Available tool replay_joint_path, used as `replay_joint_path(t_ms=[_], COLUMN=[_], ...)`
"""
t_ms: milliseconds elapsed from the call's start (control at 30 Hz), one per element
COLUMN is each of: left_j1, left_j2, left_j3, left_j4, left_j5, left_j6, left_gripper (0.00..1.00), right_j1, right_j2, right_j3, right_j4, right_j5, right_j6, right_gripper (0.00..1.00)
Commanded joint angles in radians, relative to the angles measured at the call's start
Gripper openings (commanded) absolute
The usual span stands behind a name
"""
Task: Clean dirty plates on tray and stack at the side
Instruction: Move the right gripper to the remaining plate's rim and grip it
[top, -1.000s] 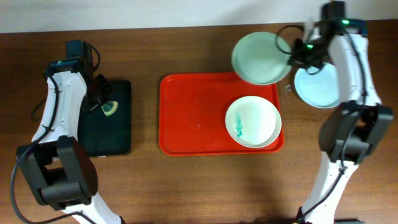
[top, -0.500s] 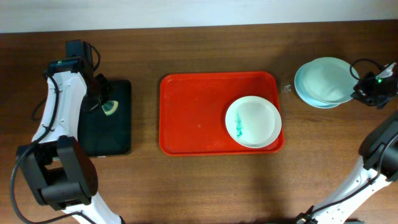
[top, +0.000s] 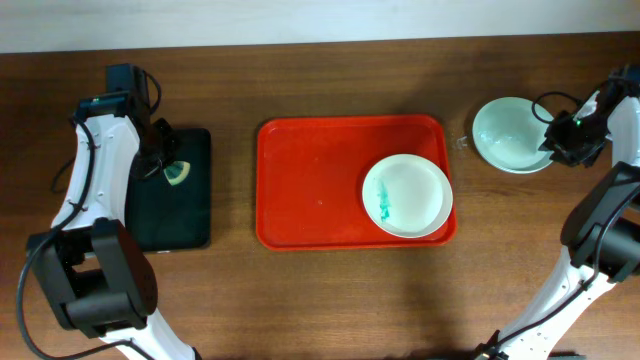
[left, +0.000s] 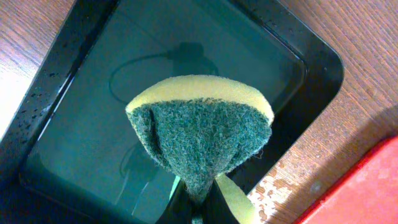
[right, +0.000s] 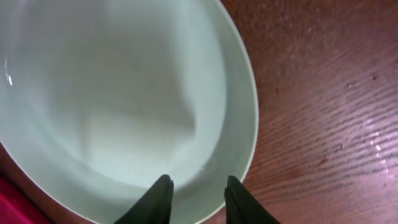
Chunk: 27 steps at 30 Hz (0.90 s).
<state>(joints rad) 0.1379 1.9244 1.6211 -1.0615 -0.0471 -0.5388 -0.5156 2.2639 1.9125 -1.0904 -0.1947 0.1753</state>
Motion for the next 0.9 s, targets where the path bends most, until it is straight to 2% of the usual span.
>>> replay_joint_path(t_ms=[0, 100, 200, 267, 433, 567, 867], left_j1=[0.000, 0.000, 0.000, 0.000, 0.000, 0.000, 0.000], left_j2=[-0.008, -0.008, -0.008, -0.008, -0.008, -0.008, -0.008], left_j3=[-0.004, -0.004, -0.004, -0.004, -0.004, -0.004, -0.004], left_j4=[0.005, 0.006, 0.006, 0.006, 0.006, 0.006, 0.006], left_j5=[0.035, 0.037, 0.059, 0.059, 0.059, 0.059, 0.060], left_j6=[0.016, 0.016, 0.016, 0.016, 0.016, 0.016, 0.016], left_gripper=[0.00, 0.00, 0.00, 0.00, 0.00, 0.00, 0.00], right_j1=[0.013, 0.063, 0.178, 0.296, 0.501, 0.574, 0.574], right_j2=[-0.086, -0.124, -0.122, -0.117, -0.112, -0.112, -0.112], right_j3=[0.002, 0.002, -0.001, -0.006, -0.071, -0.138, -0.297], right_j4=[-0.012, -0.013, -0.040, -0.082, -0.063, -0.046, 0.003], right_j5=[0.001, -0.130, -0.321, -0.241, 0.086, 0.150, 0.155], right_j6=[-0.028, -0.167, -0.368, -0.509, -0.513, -0.516, -0.513], right_gripper=[0.34, 0.33, 0.33, 0.33, 0.33, 0.34, 0.35])
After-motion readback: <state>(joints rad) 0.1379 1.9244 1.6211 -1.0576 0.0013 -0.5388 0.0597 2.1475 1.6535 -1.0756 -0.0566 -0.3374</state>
